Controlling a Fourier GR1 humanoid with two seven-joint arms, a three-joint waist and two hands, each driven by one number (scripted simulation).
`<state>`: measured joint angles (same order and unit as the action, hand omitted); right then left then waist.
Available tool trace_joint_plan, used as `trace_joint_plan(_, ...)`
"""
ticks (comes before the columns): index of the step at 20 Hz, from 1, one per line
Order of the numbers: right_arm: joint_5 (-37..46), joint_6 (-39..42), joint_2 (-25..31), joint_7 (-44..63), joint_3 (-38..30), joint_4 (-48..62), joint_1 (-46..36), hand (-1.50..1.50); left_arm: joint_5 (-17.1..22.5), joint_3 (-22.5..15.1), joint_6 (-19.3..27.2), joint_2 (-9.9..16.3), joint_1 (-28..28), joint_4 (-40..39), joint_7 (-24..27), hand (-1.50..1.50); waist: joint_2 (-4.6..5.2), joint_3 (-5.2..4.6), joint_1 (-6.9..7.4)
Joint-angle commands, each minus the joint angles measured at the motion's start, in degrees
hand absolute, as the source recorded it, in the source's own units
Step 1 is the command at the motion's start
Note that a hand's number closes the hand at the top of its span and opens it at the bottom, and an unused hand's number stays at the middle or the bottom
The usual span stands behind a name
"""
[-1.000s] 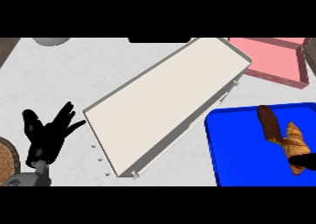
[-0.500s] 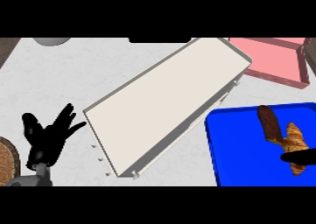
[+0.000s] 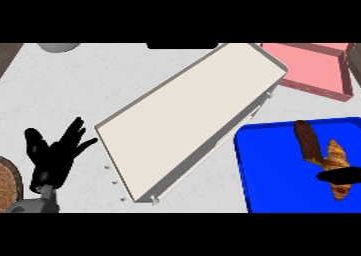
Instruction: Pick the croissant from the tray and place it in the tiered shelf
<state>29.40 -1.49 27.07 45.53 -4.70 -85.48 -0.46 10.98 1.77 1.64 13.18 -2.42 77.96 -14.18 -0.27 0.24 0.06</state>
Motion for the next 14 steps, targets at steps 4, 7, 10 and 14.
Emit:
trace_joint_plan(4,2.0,-2.3,-2.6,-8.0,-3.1,6.6,-1.7,-1.5,-1.9,0.5,-0.5,-1.9,1.5,-1.7,0.7,0.0,0.27,-0.24,-0.05)
trace_joint_plan(7,3.2,-2.7,-3.0,-12.2,-3.1,13.0,-4.1,-1.5,-1.1,0.3,-0.4,-1.6,-0.3,2.3,-5.7,0.0,0.27,-0.22,0.03)
trace_joint_plan(10,1.3,8.1,-1.2,-13.9,2.8,12.8,-2.3,1.5,-2.4,-0.4,-0.1,-2.1,1.5,1.2,-2.0,0.0,0.37,-0.21,0.31)
trace_joint_plan(14,1.7,4.9,-2.5,-18.9,0.8,13.5,-3.2,1.5,-1.1,2.0,-2.0,0.1,-0.2,0.7,-3.9,0.0,0.28,-0.22,-0.06)
